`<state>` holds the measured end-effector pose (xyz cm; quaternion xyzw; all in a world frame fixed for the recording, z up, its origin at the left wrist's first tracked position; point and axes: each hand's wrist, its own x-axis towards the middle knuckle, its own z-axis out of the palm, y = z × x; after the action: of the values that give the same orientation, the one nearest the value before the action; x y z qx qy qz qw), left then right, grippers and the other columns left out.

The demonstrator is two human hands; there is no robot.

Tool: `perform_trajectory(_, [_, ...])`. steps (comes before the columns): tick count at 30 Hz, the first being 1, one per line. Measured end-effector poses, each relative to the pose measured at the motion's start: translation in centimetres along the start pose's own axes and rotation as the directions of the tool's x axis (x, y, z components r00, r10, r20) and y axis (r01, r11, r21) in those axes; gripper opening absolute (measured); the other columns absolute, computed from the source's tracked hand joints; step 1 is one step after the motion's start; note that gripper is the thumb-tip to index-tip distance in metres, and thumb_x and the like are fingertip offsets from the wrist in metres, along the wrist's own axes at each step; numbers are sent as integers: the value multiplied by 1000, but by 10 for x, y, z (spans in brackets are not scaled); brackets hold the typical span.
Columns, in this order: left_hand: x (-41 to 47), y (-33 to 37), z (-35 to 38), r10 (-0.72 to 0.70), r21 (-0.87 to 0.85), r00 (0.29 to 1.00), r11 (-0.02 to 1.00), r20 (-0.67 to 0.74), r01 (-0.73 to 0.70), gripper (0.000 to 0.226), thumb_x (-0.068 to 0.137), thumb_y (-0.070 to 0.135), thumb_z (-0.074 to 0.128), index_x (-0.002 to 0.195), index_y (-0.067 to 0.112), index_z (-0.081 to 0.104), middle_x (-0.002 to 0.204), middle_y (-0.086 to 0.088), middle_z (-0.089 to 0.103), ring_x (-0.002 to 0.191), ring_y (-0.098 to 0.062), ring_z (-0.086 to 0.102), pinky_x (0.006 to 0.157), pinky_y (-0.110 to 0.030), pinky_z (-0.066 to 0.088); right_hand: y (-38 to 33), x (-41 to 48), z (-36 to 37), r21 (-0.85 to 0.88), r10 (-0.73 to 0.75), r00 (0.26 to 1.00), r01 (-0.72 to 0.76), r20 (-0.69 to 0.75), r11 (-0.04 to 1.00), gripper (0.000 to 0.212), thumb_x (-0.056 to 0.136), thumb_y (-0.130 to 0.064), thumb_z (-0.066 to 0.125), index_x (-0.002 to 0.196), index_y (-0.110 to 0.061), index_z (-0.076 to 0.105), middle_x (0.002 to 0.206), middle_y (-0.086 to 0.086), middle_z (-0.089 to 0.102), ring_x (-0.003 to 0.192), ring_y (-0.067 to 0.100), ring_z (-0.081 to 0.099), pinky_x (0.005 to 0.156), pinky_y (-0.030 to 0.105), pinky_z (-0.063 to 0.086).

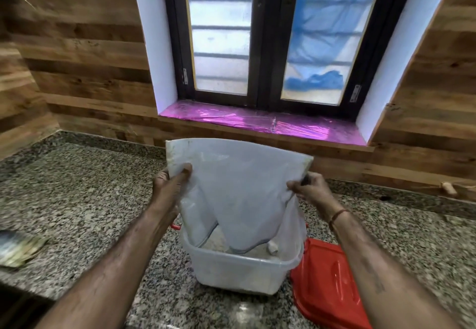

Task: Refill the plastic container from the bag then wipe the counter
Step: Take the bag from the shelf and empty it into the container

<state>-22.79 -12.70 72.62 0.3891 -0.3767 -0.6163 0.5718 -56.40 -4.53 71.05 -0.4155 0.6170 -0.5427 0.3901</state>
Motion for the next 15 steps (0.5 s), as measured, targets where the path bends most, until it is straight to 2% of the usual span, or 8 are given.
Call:
perform_trajectory(3, [-3,0,-13,-51,168,975,986,214,15,58,69,31,90,115,1,70,109,-14,78,96,-29,76,77,-37,63,-21,10,-2,125,-67,993,79,-99,989,8,95,2,68,96,-7,69,77,-1,76,58,8,68,50,26,55])
perform_trajectory(4, [-3,-2,-18,-88,233,969,972,232,33,72,59,35,97,116,0,70,110,-14,78,98,-29,76,75,-35,63,-27,13,-4,166,-83,990,100,-110,981,5,97,-4,68,100,-8,69,80,1,76,59,9,69,50,26,55])
perform_trajectory(5, [-3,-4,-21,-112,263,967,964,231,49,74,56,33,99,115,-1,70,110,-16,78,97,-29,76,72,-33,63,-32,15,-5,197,-94,990,114,-105,974,5,98,-9,69,103,-10,68,83,1,77,60,9,70,49,25,55])
perform_trajectory(7, [-5,-7,-21,-85,212,979,976,183,45,43,75,13,88,110,-3,70,105,-18,78,88,-24,78,67,-29,62,-33,17,-7,199,-89,996,89,-10,976,13,96,-18,72,108,-16,68,90,-2,78,67,8,73,53,26,57])
perform_trajectory(9, [-9,-6,-16,-43,117,993,993,114,29,14,88,-3,71,102,0,70,92,-11,80,75,-16,77,61,-25,60,-24,12,-7,58,-33,991,25,130,998,26,90,-19,77,114,-16,69,97,-3,79,76,8,73,59,26,56])
perform_trajectory(11, [-8,-4,-14,21,59,995,998,101,-27,13,90,-6,67,102,0,69,87,-7,80,73,-15,76,62,-26,62,-7,7,-4,-78,17,989,-5,147,997,35,86,-6,79,119,-2,70,94,0,78,73,8,69,60,22,52])
perform_trajectory(13, [-6,-4,-14,85,71,990,993,114,-94,18,90,-2,69,108,0,69,96,-11,79,79,-19,75,70,-30,63,7,3,1,-87,11,1000,-9,23,996,32,86,9,75,117,9,69,95,10,76,69,8,69,58,18,53])
perform_trajectory(15, [-6,-6,-17,86,162,984,980,159,-112,28,88,7,73,115,3,69,103,-10,79,88,-21,77,72,-33,64,10,1,6,-117,-27,997,18,-75,993,26,90,5,73,114,-4,70,98,11,76,69,6,70,55,20,52])
